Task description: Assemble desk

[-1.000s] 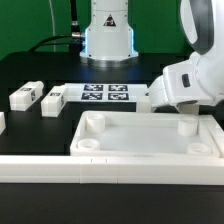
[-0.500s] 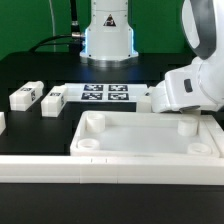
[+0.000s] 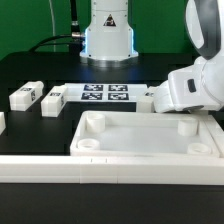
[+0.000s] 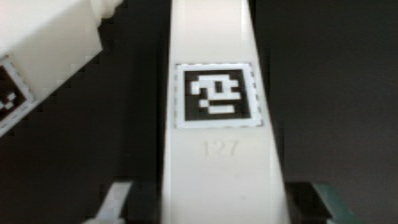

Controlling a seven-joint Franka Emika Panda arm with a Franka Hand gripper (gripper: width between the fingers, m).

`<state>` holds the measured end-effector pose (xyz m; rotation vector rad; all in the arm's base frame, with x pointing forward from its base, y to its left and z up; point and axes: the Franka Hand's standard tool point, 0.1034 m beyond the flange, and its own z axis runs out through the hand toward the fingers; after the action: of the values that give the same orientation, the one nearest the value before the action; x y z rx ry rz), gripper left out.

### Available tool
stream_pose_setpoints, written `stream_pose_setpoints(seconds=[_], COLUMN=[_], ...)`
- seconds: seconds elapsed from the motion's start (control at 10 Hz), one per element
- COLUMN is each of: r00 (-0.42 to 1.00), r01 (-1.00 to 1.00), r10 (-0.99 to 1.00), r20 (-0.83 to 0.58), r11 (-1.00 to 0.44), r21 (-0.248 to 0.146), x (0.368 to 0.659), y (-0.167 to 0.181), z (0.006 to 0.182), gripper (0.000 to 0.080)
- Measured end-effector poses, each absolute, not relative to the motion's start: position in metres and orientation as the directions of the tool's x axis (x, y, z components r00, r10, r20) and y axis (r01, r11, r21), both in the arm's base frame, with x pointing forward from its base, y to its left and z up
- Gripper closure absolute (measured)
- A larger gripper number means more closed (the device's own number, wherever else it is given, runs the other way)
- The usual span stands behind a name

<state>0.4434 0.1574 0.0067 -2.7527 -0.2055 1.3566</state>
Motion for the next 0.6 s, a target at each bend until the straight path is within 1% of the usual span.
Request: stream_pose_setpoints(seconds=[0.2, 0.3, 0.5, 0.6], r00=[0.604, 0.605, 0.610, 0.621], r01=[0.098, 0.103, 0.094, 0.074], r10=[0.163, 0.174, 0.200, 0.192], r20=[-0.780, -0.777, -0.767, -0.760], r11=[-0.987, -0.985, -0.979, -0.980], r21=[-0.130, -0.141, -0.180, -0.187], x=[0.445, 0.446, 0.452, 0.453], y=[0.156, 0.154, 0.146, 0.140], z=[0.009, 0.014, 0.041, 0.056], gripper=[0.0511, 0.0511, 0.0509, 0.0509])
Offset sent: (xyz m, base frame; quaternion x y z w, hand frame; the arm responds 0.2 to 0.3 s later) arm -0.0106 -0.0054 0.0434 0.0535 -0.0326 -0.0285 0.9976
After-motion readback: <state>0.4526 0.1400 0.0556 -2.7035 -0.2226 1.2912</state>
